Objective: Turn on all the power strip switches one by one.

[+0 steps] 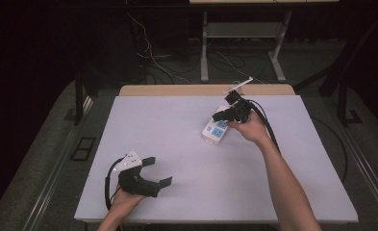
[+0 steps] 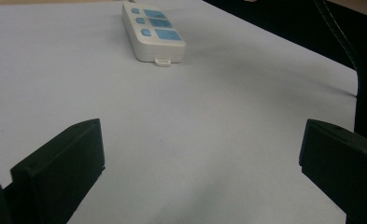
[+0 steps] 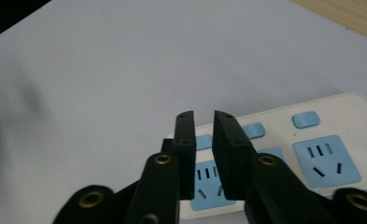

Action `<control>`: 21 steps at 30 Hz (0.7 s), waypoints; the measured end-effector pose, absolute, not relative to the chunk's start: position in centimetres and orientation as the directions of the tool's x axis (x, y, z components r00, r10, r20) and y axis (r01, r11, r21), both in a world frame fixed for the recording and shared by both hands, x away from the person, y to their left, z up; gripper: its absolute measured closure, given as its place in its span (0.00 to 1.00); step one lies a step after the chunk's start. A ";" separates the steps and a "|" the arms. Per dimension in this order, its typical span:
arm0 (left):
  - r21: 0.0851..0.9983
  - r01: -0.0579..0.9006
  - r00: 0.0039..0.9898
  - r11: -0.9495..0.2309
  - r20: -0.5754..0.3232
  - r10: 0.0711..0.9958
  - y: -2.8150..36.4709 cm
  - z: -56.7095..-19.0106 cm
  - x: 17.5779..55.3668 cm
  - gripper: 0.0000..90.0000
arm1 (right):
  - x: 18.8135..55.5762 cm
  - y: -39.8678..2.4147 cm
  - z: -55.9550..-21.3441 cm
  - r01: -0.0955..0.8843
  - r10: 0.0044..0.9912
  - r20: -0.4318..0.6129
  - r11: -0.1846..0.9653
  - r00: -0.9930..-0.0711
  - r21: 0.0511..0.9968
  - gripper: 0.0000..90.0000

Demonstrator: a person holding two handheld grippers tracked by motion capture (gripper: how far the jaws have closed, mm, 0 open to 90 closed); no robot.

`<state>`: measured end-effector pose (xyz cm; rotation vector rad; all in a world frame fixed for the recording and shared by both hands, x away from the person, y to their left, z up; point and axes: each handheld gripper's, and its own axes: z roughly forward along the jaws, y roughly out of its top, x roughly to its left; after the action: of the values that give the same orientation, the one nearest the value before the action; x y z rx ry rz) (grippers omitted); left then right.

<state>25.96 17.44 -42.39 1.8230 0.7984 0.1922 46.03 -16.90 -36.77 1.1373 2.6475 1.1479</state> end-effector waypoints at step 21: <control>0.886 0.425 0.760 -0.183 -0.240 0.604 17.6 -42.4 26.0 0.00 | 47.7 -16.1 -40.4 0.645 0.613 0.319 0.432 -0.723 0.631 1.00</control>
<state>26.00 17.64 -42.37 1.8152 0.7989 0.1953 47.72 -16.05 -40.43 1.1839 2.6930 1.2162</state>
